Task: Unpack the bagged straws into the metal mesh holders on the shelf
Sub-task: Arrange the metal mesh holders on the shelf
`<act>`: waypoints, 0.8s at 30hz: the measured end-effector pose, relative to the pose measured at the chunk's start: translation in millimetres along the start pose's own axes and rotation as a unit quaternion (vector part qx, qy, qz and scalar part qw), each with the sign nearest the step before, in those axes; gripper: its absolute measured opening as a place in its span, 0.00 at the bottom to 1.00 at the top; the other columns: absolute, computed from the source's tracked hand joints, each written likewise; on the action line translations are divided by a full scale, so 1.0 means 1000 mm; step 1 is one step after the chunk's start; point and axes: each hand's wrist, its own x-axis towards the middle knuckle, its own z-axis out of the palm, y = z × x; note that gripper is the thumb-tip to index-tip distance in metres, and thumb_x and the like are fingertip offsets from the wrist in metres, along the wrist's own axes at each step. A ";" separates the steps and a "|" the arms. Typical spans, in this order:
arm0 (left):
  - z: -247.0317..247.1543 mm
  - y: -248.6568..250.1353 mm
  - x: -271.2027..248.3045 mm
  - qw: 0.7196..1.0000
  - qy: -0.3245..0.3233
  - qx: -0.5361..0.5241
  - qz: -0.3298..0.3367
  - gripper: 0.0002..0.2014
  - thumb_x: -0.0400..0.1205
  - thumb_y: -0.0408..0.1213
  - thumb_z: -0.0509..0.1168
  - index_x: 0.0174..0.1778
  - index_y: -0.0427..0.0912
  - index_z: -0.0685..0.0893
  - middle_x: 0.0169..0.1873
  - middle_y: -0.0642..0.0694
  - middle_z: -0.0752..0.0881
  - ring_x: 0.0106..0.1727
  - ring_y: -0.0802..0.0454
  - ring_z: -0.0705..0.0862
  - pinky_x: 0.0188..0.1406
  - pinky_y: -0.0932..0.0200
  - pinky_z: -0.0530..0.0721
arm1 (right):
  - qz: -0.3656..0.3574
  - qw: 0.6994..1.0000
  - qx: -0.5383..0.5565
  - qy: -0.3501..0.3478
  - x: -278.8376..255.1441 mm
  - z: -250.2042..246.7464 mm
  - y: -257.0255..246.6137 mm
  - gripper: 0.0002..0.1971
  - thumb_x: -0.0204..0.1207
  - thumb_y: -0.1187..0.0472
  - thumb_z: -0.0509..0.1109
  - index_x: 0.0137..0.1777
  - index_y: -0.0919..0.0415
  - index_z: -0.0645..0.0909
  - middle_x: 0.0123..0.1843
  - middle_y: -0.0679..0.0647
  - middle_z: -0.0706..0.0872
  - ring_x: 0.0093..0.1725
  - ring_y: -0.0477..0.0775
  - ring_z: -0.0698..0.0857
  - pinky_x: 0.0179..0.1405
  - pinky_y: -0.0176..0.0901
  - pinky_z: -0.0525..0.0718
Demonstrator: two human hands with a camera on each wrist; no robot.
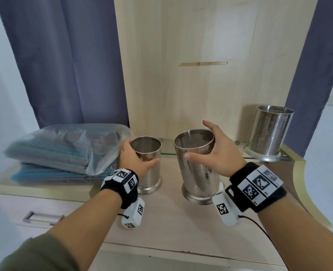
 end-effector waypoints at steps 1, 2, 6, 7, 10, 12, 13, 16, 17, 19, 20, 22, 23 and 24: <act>0.000 -0.001 0.000 1.000 -0.002 -0.010 -0.010 0.48 0.57 0.46 0.87 0.69 0.42 0.69 0.63 0.45 0.80 0.63 0.47 0.80 0.60 0.60 0.76 | -0.001 1.000 -0.002 -0.006 -0.001 0.002 -0.001 0.60 0.51 0.37 0.83 0.83 0.52 0.59 0.64 0.43 0.80 0.62 0.39 0.77 0.54 0.13 0.65; 0.000 -0.001 -0.001 1.000 -0.008 -0.019 -0.023 0.49 0.58 0.45 0.87 0.71 0.42 0.68 0.63 0.44 0.81 0.63 0.46 0.81 0.60 0.58 0.78 | -0.001 1.000 -0.001 -0.013 -0.003 0.004 -0.002 0.62 0.49 0.35 0.82 0.84 0.53 0.59 0.64 0.43 0.80 0.63 0.39 0.77 0.58 0.19 0.67; -0.005 0.006 -0.003 0.996 -0.063 0.018 -0.058 0.54 0.63 0.45 0.85 0.79 0.38 0.60 0.69 0.40 0.80 0.68 0.42 0.80 0.67 0.51 0.78 | 0.013 0.999 0.006 -0.041 -0.008 0.015 -0.005 0.65 0.45 0.31 0.79 0.84 0.54 0.57 0.65 0.45 0.83 0.65 0.42 0.79 0.65 0.32 0.70; -0.008 0.008 -0.005 0.995 -0.075 0.038 -0.053 0.53 0.65 0.45 0.84 0.79 0.37 0.59 0.70 0.39 0.79 0.69 0.42 0.79 0.68 0.51 0.77 | 0.018 0.999 0.003 -0.047 -0.008 0.018 -0.004 0.66 0.45 0.31 0.79 0.84 0.54 0.57 0.66 0.46 0.83 0.66 0.43 0.80 0.65 0.32 0.70; -0.029 0.022 -0.024 0.993 -0.062 0.093 0.047 0.42 0.74 0.43 0.77 0.80 0.38 0.63 0.73 0.40 0.76 0.72 0.43 0.76 0.73 0.50 0.74 | 0.028 0.998 0.004 -0.058 -0.012 0.027 -0.002 0.67 0.45 0.29 0.79 0.85 0.53 0.56 0.68 0.46 0.83 0.69 0.44 0.79 0.66 0.34 0.70; -0.049 0.036 -0.045 0.986 0.000 0.058 0.155 0.30 0.78 0.41 0.73 0.75 0.41 0.72 0.65 0.45 0.80 0.62 0.48 0.82 0.64 0.55 0.80 | 0.031 0.998 0.016 -0.060 -0.016 0.033 -0.002 0.65 0.47 0.32 0.81 0.85 0.54 0.57 0.68 0.46 0.83 0.69 0.43 0.79 0.66 0.34 0.70; -0.061 0.045 -0.054 0.982 0.028 0.014 0.188 0.25 0.78 0.41 0.72 0.70 0.43 0.76 0.60 0.49 0.81 0.54 0.52 0.84 0.56 0.60 0.82 | 0.032 0.997 0.022 -0.062 -0.017 0.038 -0.003 0.64 0.49 0.34 0.82 0.84 0.54 0.58 0.68 0.46 0.82 0.68 0.43 0.79 0.66 0.33 0.71; -0.092 0.057 -0.054 0.969 0.082 -0.025 0.232 0.21 0.75 0.46 0.71 0.62 0.44 0.80 0.53 0.52 0.82 0.49 0.54 0.82 0.50 0.64 0.79 | 0.030 0.993 0.056 -0.096 -0.020 0.056 -0.010 0.62 0.50 0.38 0.84 0.84 0.55 0.59 0.68 0.46 0.82 0.64 0.42 0.80 0.66 0.33 0.72; -0.100 0.053 -0.046 0.968 0.093 0.002 0.231 0.21 0.74 0.48 0.70 0.60 0.43 0.80 0.54 0.50 0.82 0.53 0.52 0.82 0.54 0.62 0.77 | 0.026 0.991 0.066 -0.109 -0.021 0.064 -0.013 0.61 0.51 0.40 0.85 0.84 0.55 0.60 0.67 0.45 0.82 0.63 0.41 0.80 0.65 0.33 0.73; -0.115 0.038 -0.029 0.970 0.092 0.096 0.205 0.22 0.73 0.53 0.66 0.59 0.43 0.82 0.56 0.46 0.83 0.59 0.45 0.80 0.61 0.57 0.72 | 0.014 0.989 0.086 -0.116 -0.023 0.081 -0.017 0.59 0.52 0.44 0.87 0.83 0.55 0.61 0.60 0.36 0.82 0.59 0.34 0.81 0.62 0.26 0.73; -0.121 0.029 -0.023 0.969 0.081 0.139 0.190 0.23 0.73 0.55 0.64 0.58 0.44 0.82 0.57 0.46 0.83 0.61 0.43 0.79 0.63 0.54 0.71 | 0.010 0.989 0.098 -0.109 -0.023 0.091 -0.019 0.59 0.52 0.46 0.88 0.83 0.55 0.62 0.57 0.30 0.80 0.57 0.28 0.80 0.60 0.20 0.72; -0.127 0.009 -0.016 0.963 0.051 0.187 0.185 0.26 0.73 0.59 0.60 0.59 0.45 0.83 0.59 0.45 0.83 0.64 0.43 0.78 0.65 0.50 0.72 | 0.008 0.989 0.120 -0.090 -0.025 0.111 -0.023 0.59 0.51 0.46 0.90 0.82 0.55 0.63 0.57 0.28 0.79 0.57 0.25 0.79 0.60 0.18 0.71; -0.128 0.001 -0.015 0.962 0.031 0.194 0.189 0.28 0.73 0.61 0.58 0.61 0.45 0.83 0.61 0.45 0.82 0.67 0.43 0.78 0.68 0.50 0.72 | 0.005 0.989 0.125 -0.081 -0.025 0.120 -0.024 0.61 0.49 0.42 0.90 0.82 0.55 0.64 0.60 0.32 0.81 0.60 0.28 0.79 0.64 0.23 0.73; -0.128 -0.006 -0.014 0.963 0.008 0.192 0.191 0.31 0.73 0.63 0.57 0.63 0.45 0.83 0.64 0.44 0.82 0.70 0.45 0.76 0.71 0.51 0.71 | -0.003 0.989 0.128 -0.073 -0.026 0.127 -0.025 0.59 0.47 0.39 0.89 0.79 0.52 0.66 0.63 0.35 0.82 0.62 0.31 0.80 0.66 0.27 0.75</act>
